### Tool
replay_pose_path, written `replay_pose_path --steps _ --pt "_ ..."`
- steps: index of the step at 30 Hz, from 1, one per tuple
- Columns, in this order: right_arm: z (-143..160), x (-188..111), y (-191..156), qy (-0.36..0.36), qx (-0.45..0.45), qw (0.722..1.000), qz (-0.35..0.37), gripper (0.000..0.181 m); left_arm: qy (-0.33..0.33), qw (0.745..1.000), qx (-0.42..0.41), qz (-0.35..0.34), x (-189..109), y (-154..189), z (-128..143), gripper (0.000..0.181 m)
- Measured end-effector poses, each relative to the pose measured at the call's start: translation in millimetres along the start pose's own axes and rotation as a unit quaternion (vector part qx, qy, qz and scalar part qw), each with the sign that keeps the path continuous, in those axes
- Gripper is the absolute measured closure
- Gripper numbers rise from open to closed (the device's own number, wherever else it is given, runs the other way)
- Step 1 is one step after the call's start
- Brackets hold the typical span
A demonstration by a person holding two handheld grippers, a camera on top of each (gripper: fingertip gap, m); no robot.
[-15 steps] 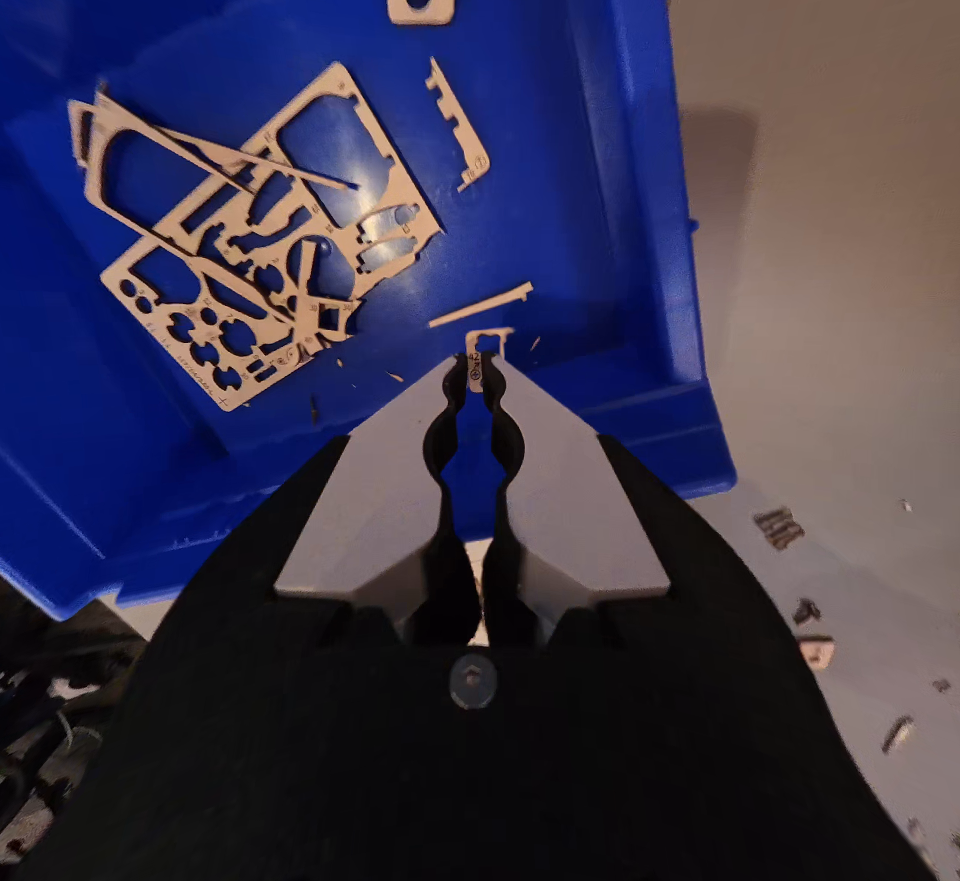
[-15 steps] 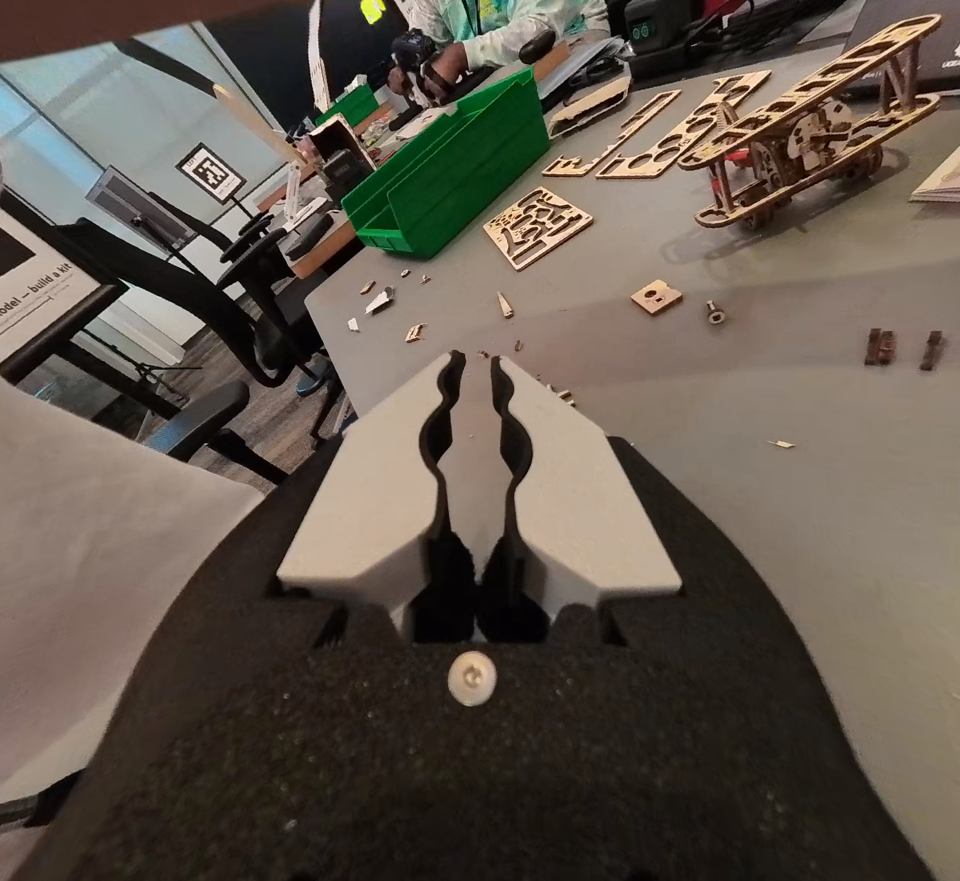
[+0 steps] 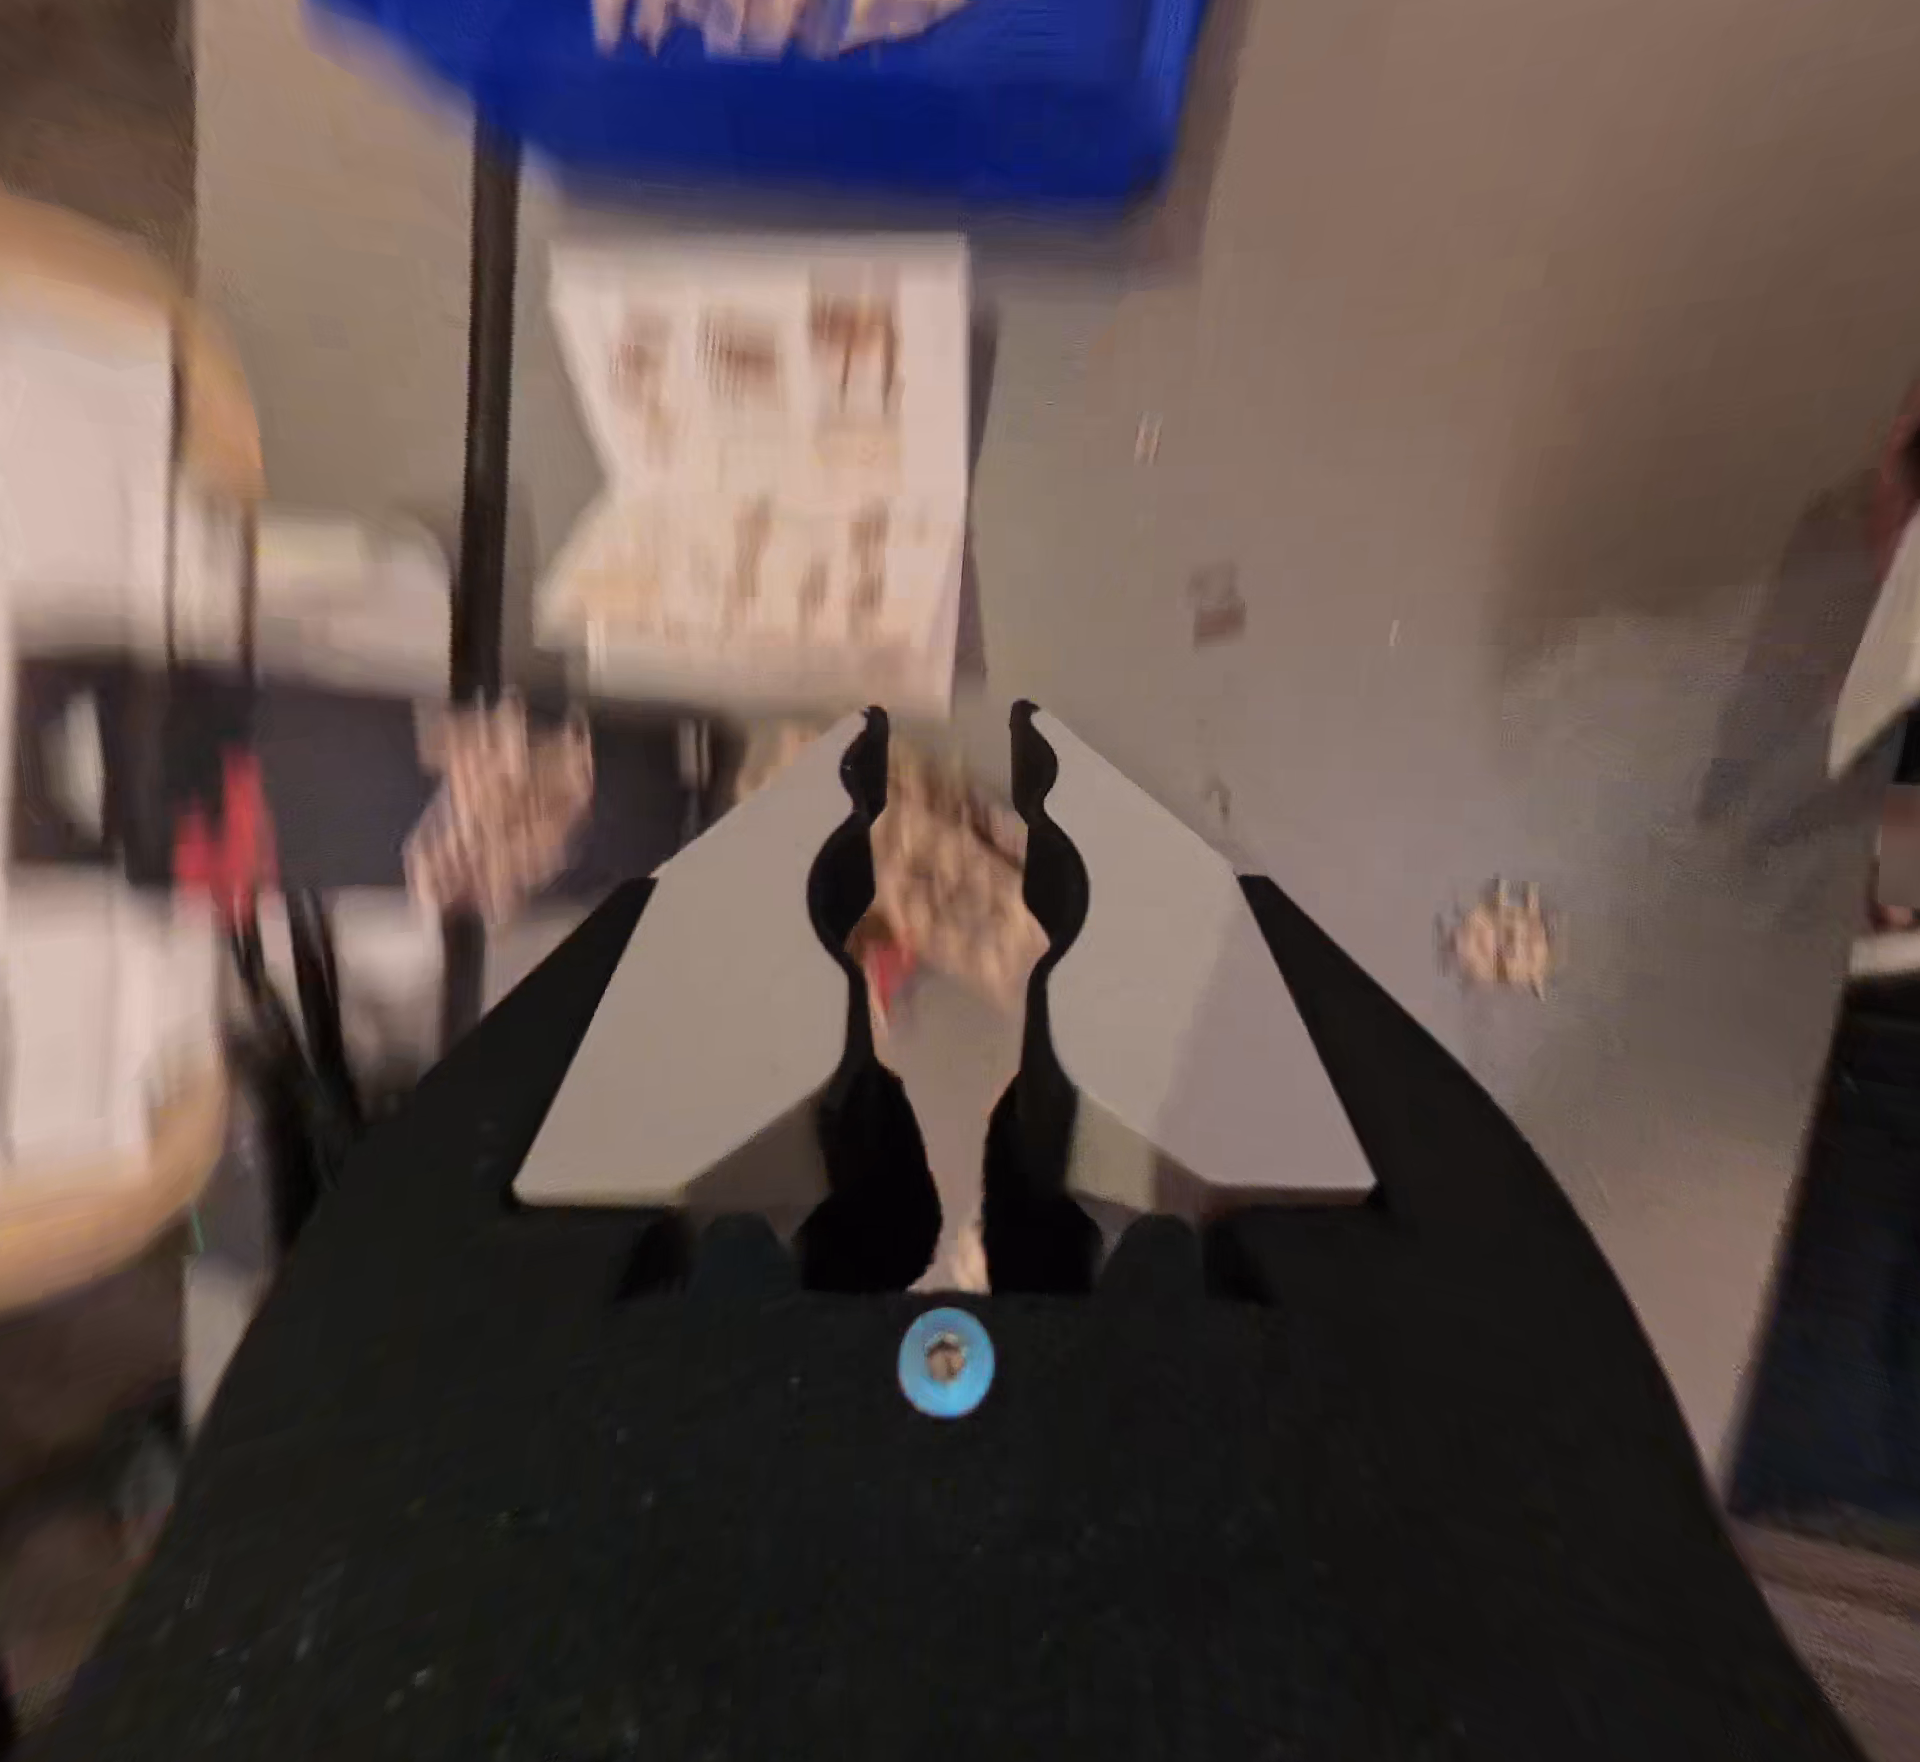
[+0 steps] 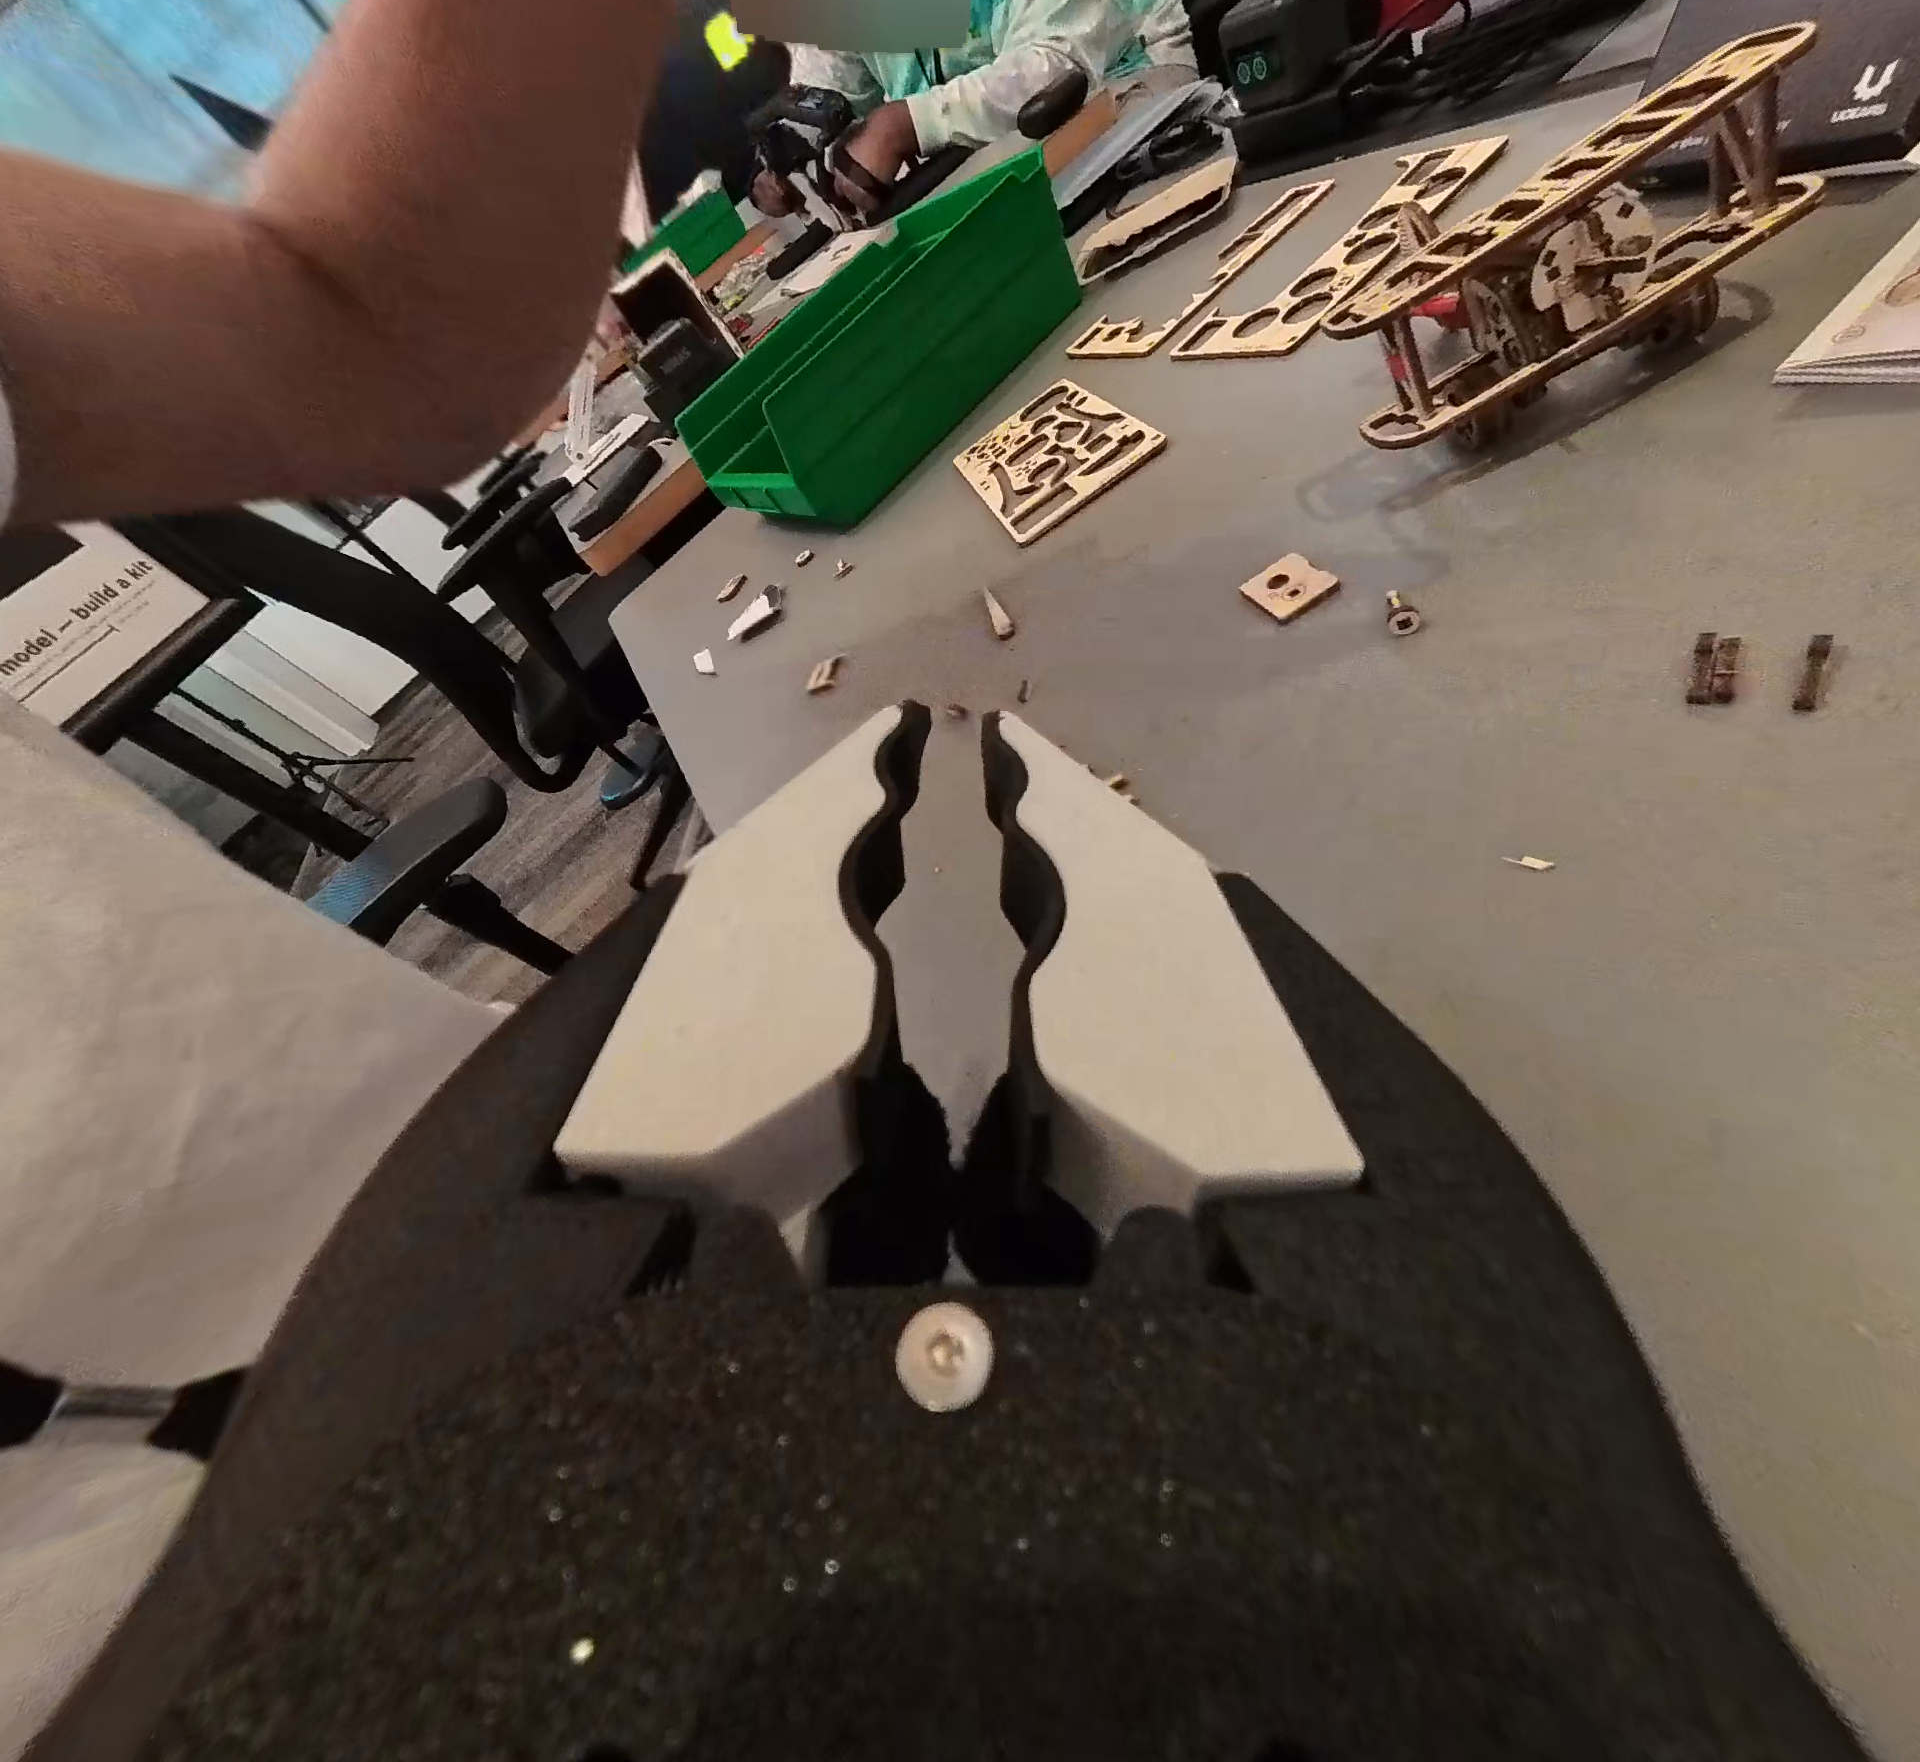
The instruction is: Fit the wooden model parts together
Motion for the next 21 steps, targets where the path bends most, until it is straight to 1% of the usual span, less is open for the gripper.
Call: replay_pose_path --steps 1,3,4,6,8,9,10,11,12,13,14,16,18,21 --pt "0 1 0 0.001 0.005 1.000 -0.004 0.171 -0.032 0.998 -0.041 -0.033 -23 7 47 0.160" --pt "2 4 0 0.002 0.024 1.000 -0.016 0.171 -0.093 0.984 -0.114 -0.096 -61 33 142 0.158" --pt "4 6 0 0.000 0.034 0.999 -0.023 0.171 -0.119 0.975 -0.150 -0.110 -76 53 187 0.155" --pt "7 11 -2 -0.009 0.052 0.998 -0.034 0.170 -0.164 0.952 -0.230 -0.121 -94 96 269 0.154" --pt "10 14 -3 -0.021 0.056 0.998 -0.036 0.170 -0.206 0.916 -0.317 -0.133 -101 132 338 0.153" --pt "11 15 -4 -0.027 0.050 0.998 -0.035 0.171 -0.218 0.895 -0.363 -0.140 -99 146 365 0.153" --pt "12 16 -5 -0.031 0.043 0.998 -0.032 0.171 -0.217 0.876 -0.405 -0.149 -95 156 386 0.150" --pt "12 17 -5 -0.034 0.038 0.998 -0.030 0.171 -0.200 0.857 -0.445 -0.164 -89 162 401 0.147" --pt "13 17 -6 -0.036 0.036 0.998 -0.030 0.171 -0.176 0.841 -0.479 -0.179 -83 165 410 0.144" --pt "13 18 -7 -0.037 0.035 0.998 -0.032 0.171 -0.153 0.831 -0.500 -0.188 -77 166 415 0.140" --pt "13 18 -7 -0.037 0.036 0.998 -0.034 0.171 -0.139 0.827 -0.506 -0.202 -73 165 419 0.140" --pt "14 19 -7 -0.039 0.038 0.998 -0.035 0.171 -0.134 0.822 -0.498 -0.239 -68 159 427 0.138" --pt "15 18 -6 -0.043 0.036 0.998 -0.032 0.171 -0.129 0.820 -0.508 -0.231 -62 156 429 0.139" --pt "15 18 -4 -0.048 0.030 0.998 -0.027 0.171 -0.125 0.826 -0.503 -0.222 -58 156 428 0.154"
Point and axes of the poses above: each gripper's, where its closed fingertips meet, x out along the fingers, z out of its underside, y = z × x across the jaws, the point moved 5 cm from there along -x, back along the fingers, and after that the axes turned 6 degrees about -z, right-handed, at the moved point
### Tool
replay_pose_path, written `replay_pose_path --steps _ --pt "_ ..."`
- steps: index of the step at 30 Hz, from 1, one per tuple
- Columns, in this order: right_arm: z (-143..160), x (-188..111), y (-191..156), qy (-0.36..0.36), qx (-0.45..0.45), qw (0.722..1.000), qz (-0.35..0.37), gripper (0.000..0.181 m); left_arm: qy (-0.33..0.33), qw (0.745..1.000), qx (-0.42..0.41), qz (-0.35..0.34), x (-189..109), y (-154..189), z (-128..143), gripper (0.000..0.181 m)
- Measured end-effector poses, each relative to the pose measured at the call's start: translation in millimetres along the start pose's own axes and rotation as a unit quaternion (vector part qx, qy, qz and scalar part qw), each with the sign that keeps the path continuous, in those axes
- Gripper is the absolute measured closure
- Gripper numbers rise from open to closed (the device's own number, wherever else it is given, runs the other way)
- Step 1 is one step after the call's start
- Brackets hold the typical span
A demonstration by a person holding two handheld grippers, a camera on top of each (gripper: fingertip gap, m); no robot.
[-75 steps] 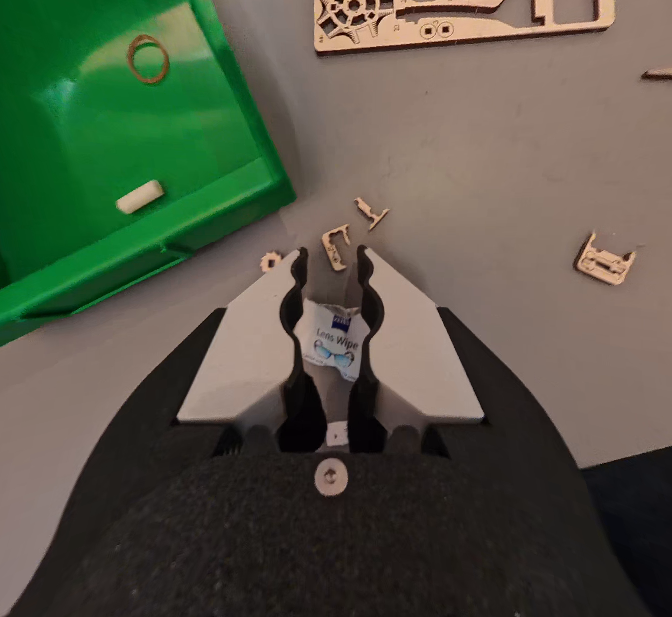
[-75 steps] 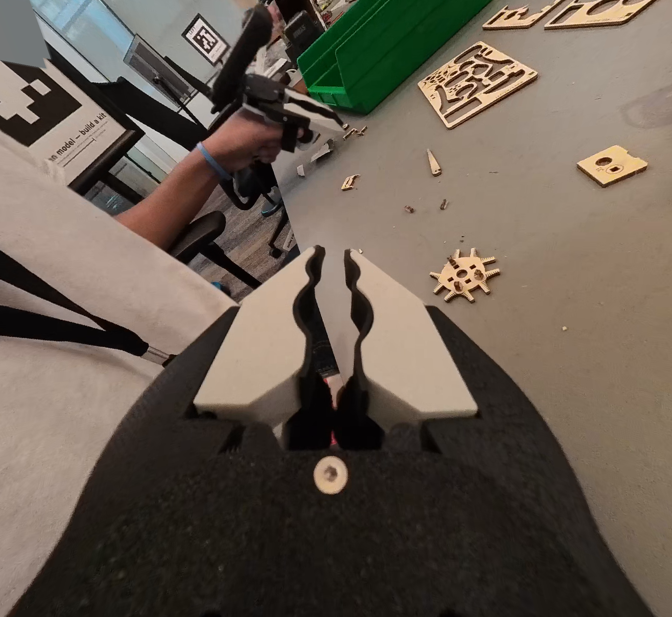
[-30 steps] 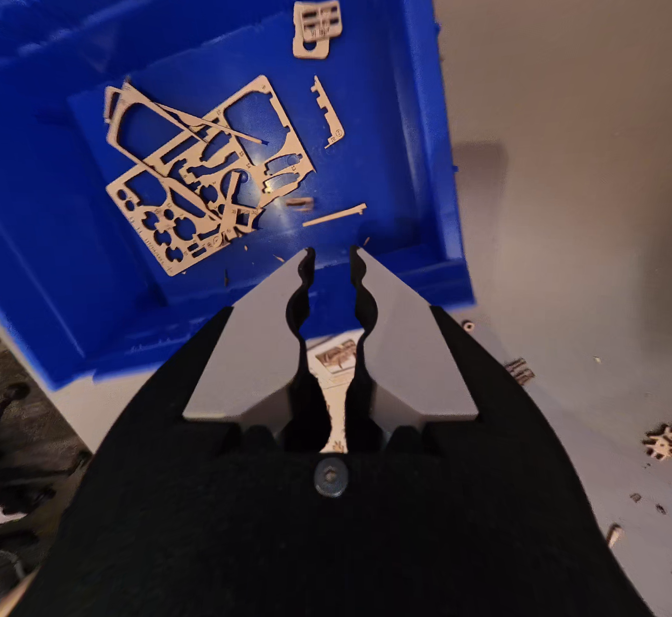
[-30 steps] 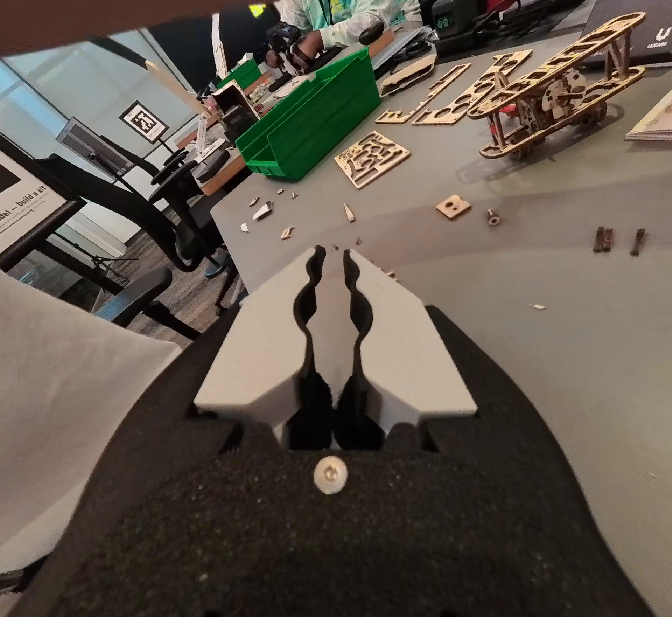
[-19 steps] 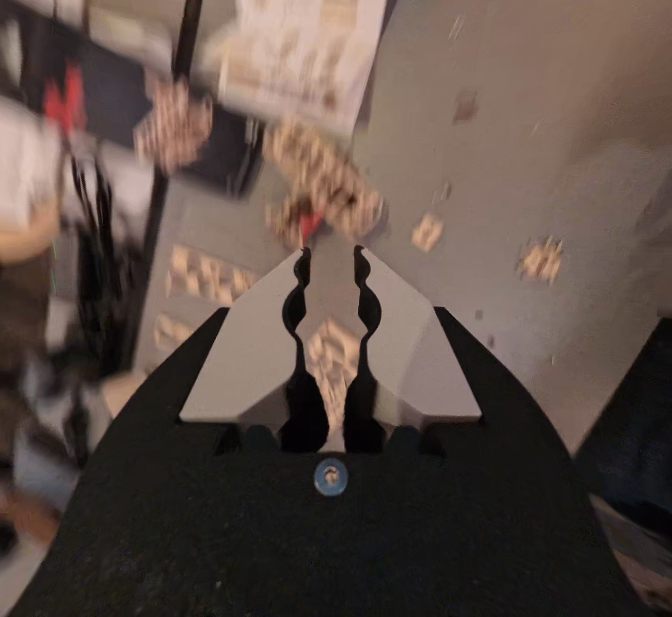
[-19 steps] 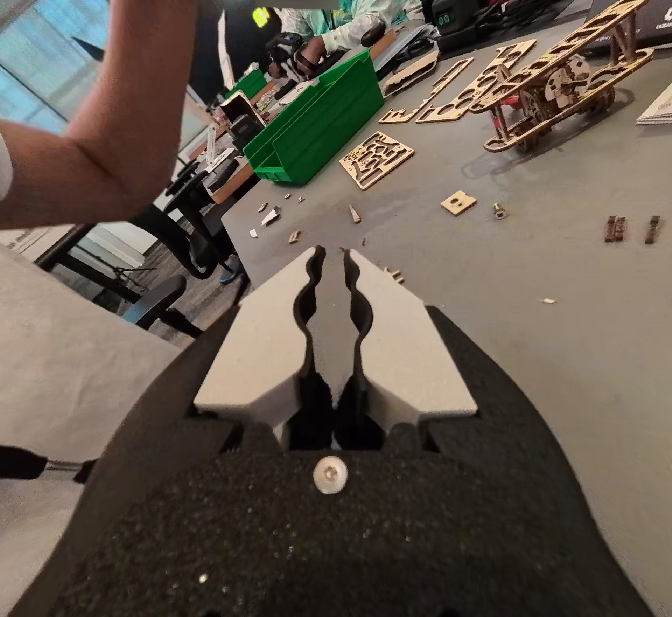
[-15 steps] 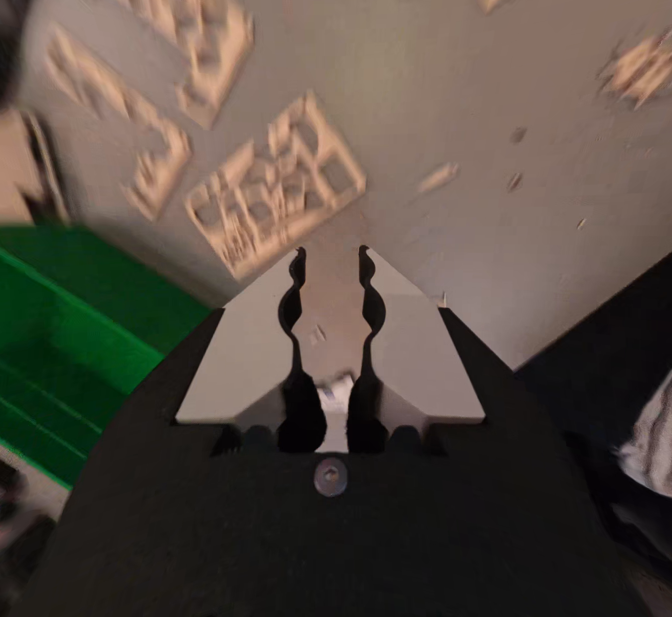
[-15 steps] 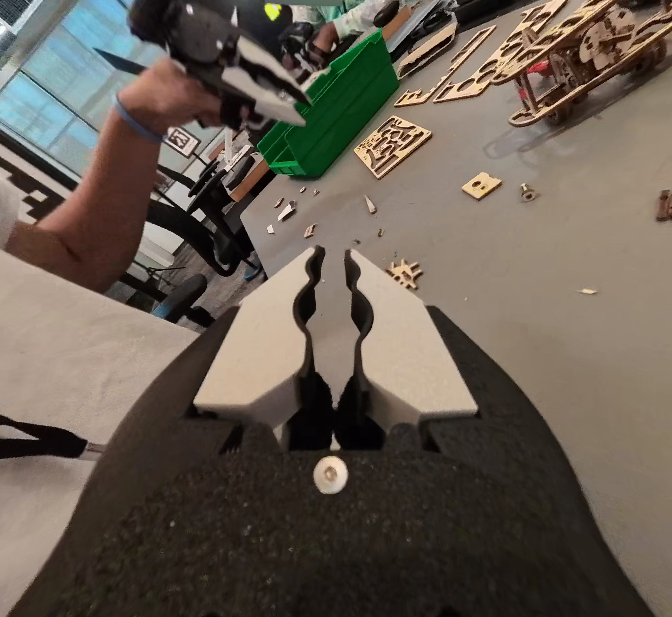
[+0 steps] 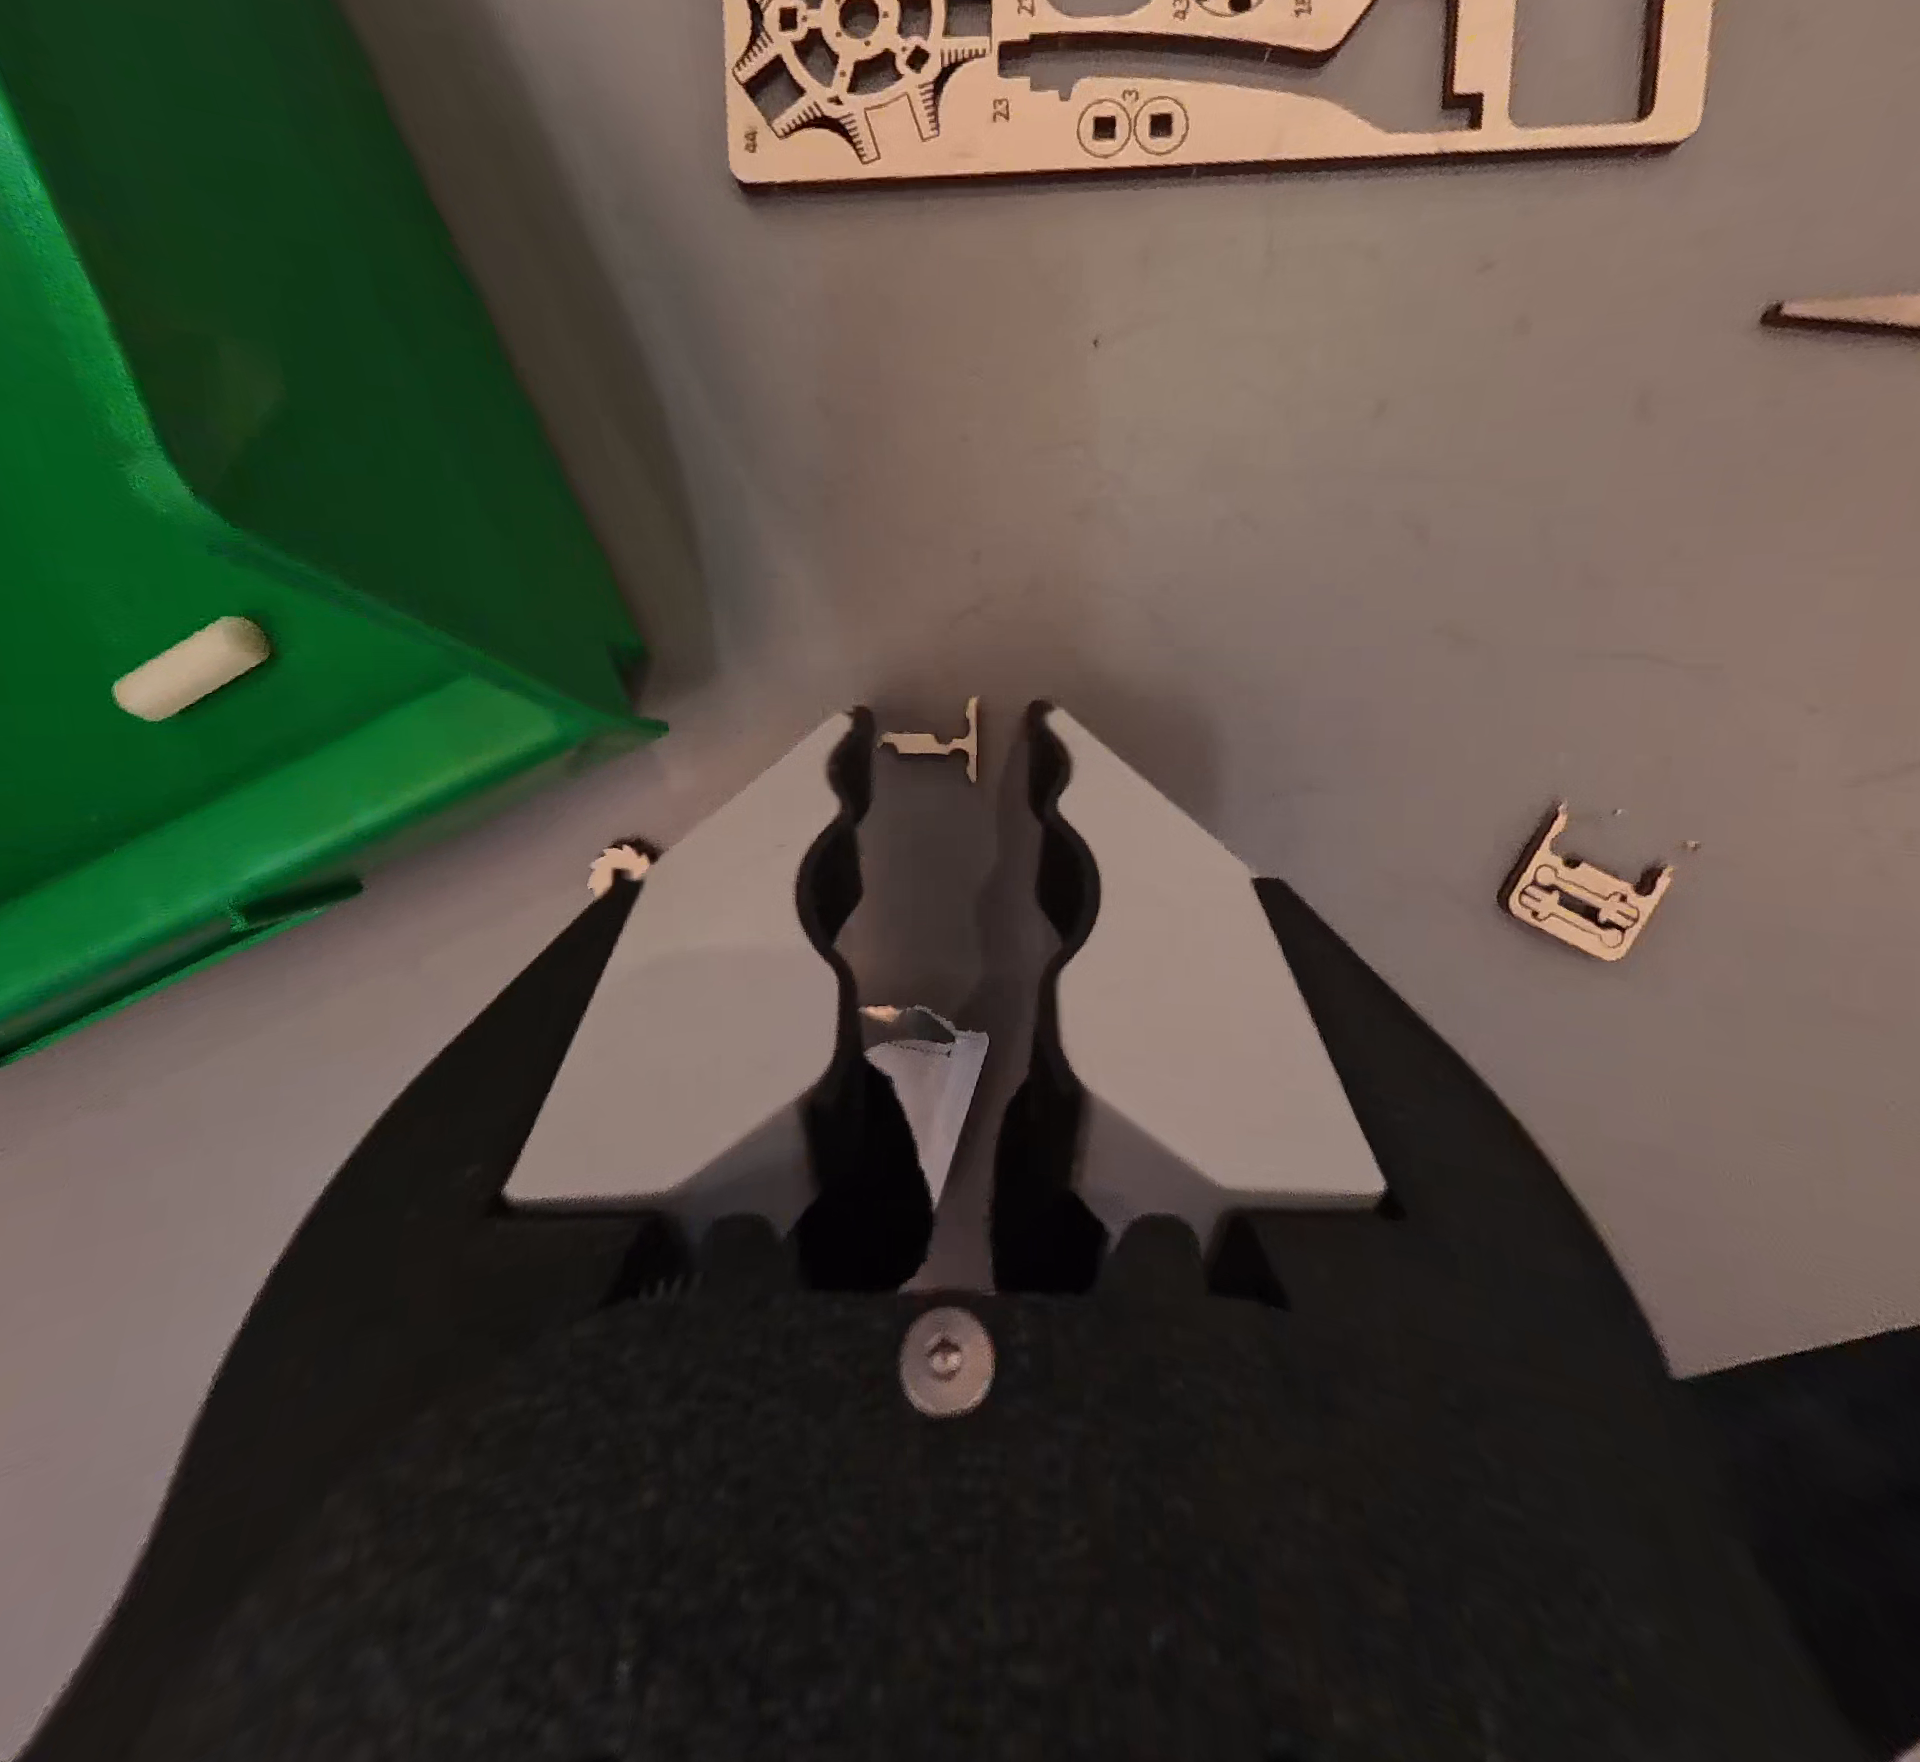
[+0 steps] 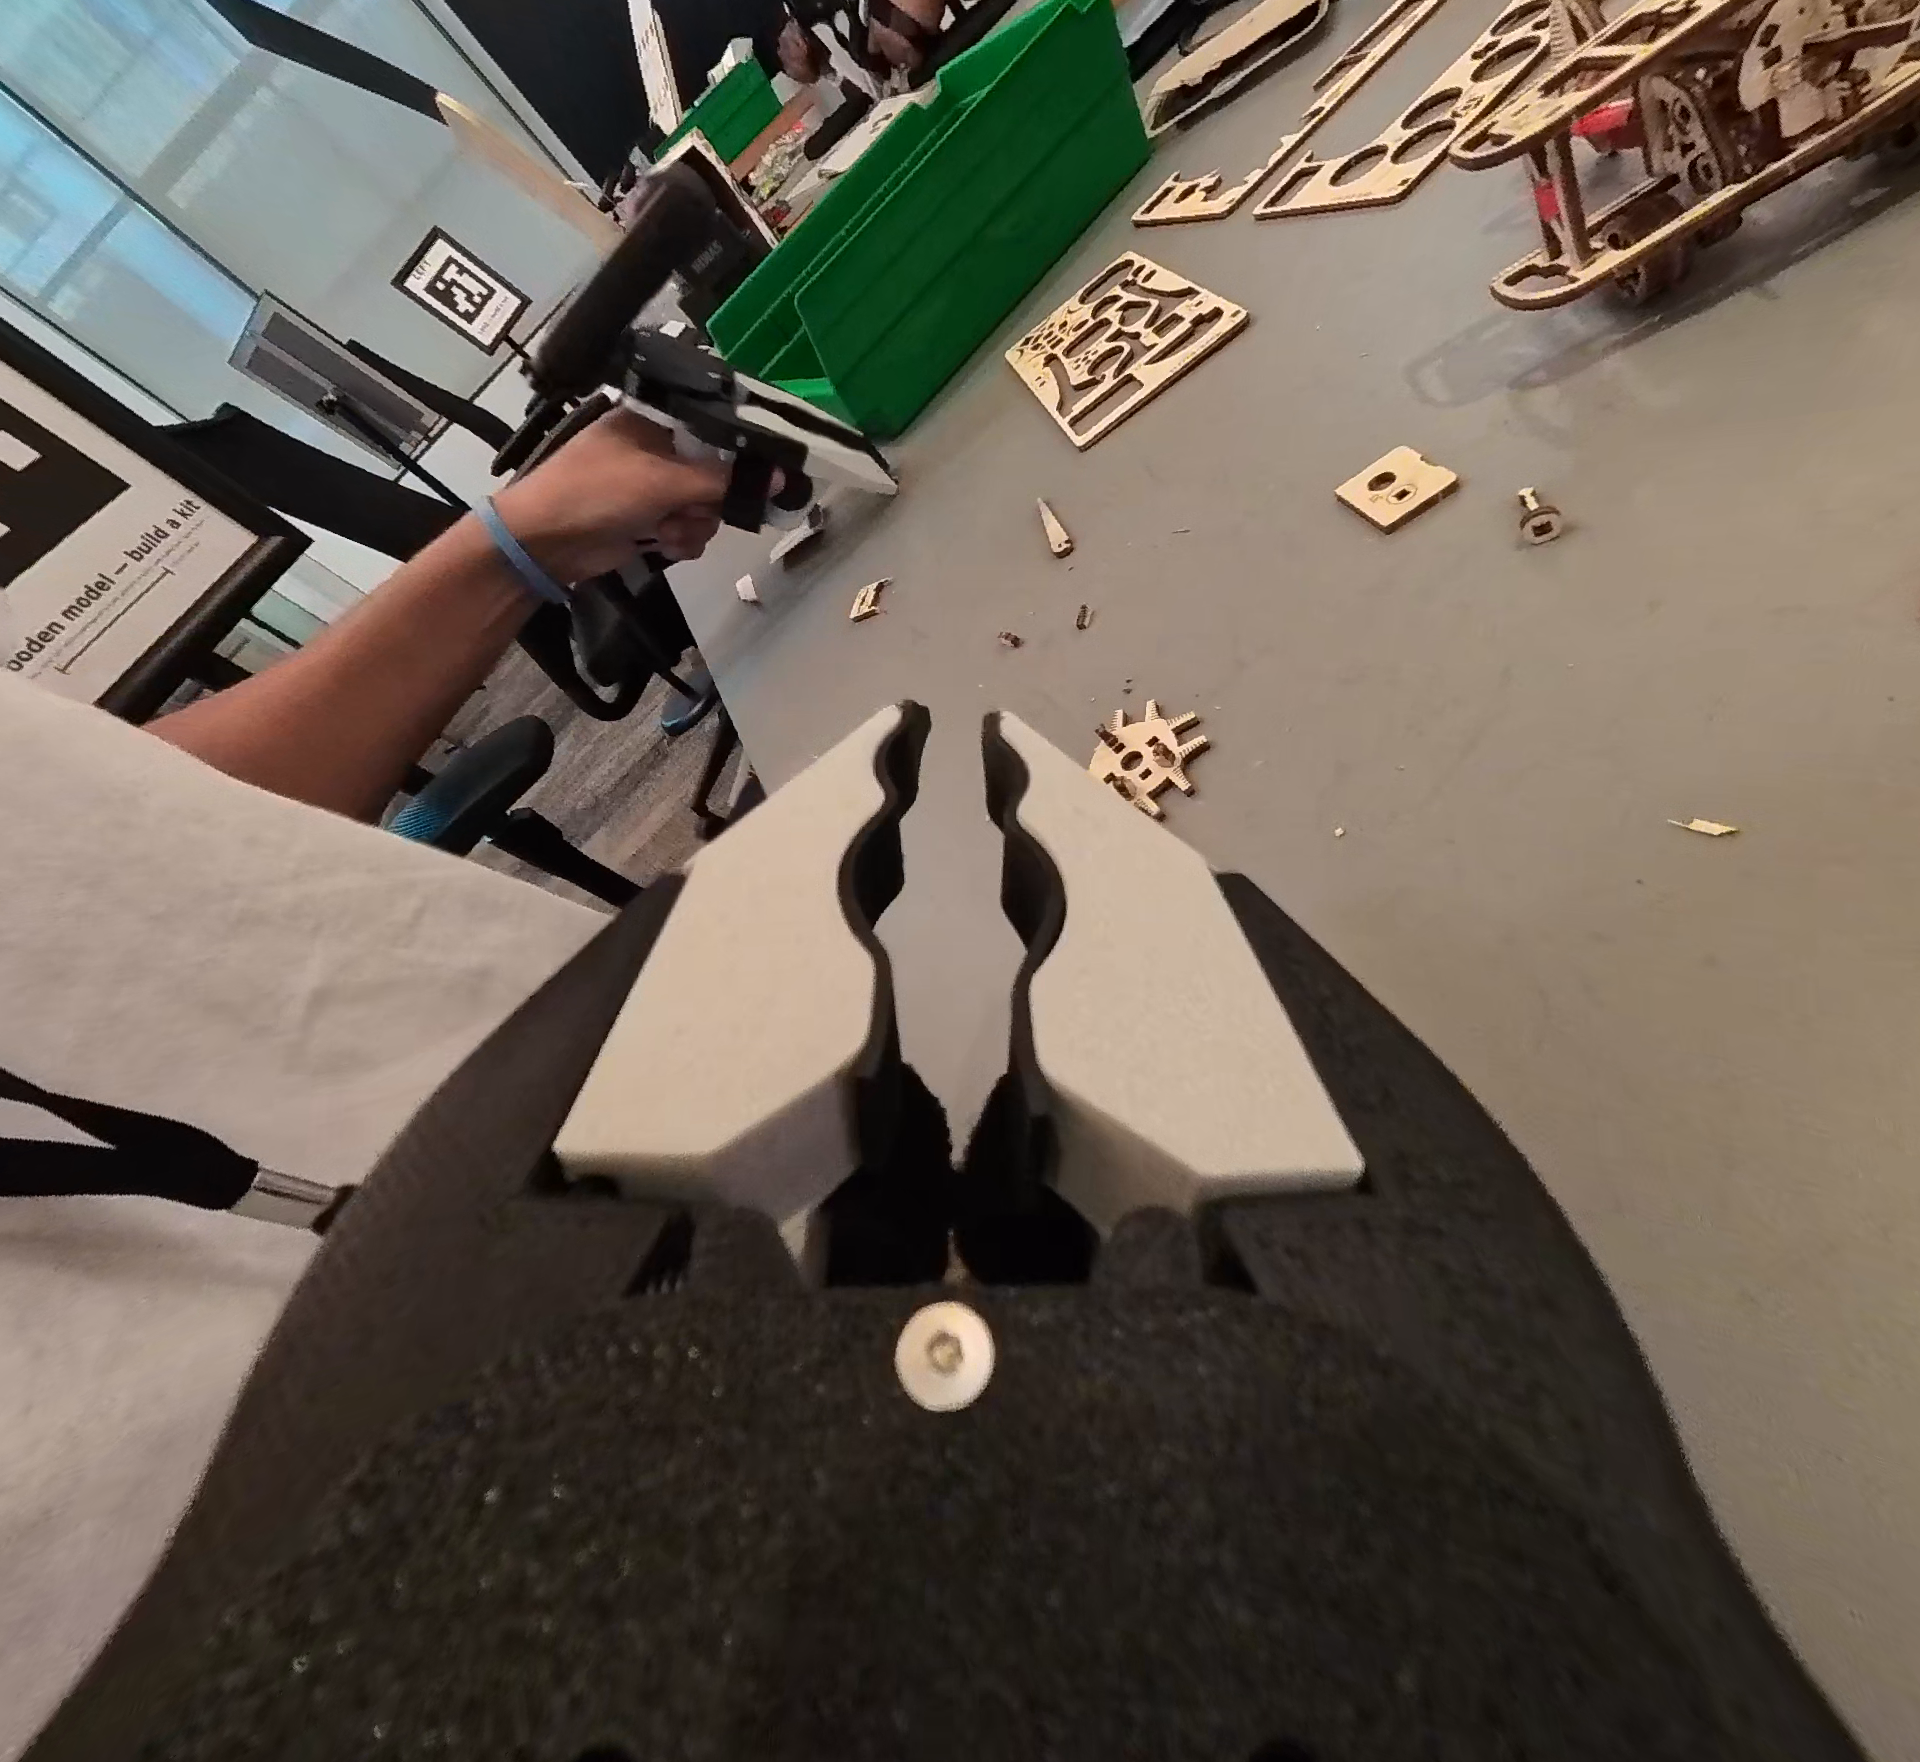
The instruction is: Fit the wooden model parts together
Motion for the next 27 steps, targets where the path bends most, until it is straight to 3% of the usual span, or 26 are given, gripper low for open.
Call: replay_pose_path --steps 2,7,10,13,15,19,22,24,27 --pt "1 0 1 -0.007 -0.008 1.000 0.006 0.171 -0.006 1.000 0.016 -0.003 -1 1 2 0.165" --pt "1 1 0 -0.009 -0.008 1.000 0.000 0.171 0.001 0.999 0.044 0.003 -9 9 1 0.172" --pt "1 2 0 -0.008 -0.005 1.000 -0.005 0.171 0.041 0.997 0.059 0.034 -29 26 -23 0.179" --pt "2 1 -1 -0.012 -0.008 1.000 -0.001 0.171 0.043 0.990 0.134 0.025 -51 42 -35 0.181" --pt "1 -2 -1 -0.009 -0.014 1.000 0.004 0.171 0.032 0.988 0.152 0.020 -61 45 -29 0.181" --pt "0 -2 -1 -0.003 -0.003 1.000 -0.002 0.171 0.063 0.975 0.147 0.154 -76 93 -8 0.181" --pt "2 1 -3 -0.008 0.003 1.000 -0.010 0.171 0.054 0.970 0.210 0.109 -67 109 8 0.181" --pt "3 3 -3 -0.013 -0.005 1.000 -0.006 0.171 0.109 0.961 0.195 0.161 -72 135 -10 0.181" --pt "3 5 -2 -0.014 -0.004 1.000 -0.004 0.171 0.214 0.928 0.204 0.225 -97 179 -76 0.181"
Point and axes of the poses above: each gripper's, where its closed fingertips meet, x out along the fingers, z out of its underside, y = z × x across the jaws, the point moved 5 cm from there along -x, back along the fingers, and after that the axes turned 6 degrees about -z, right-handed, at the moved point
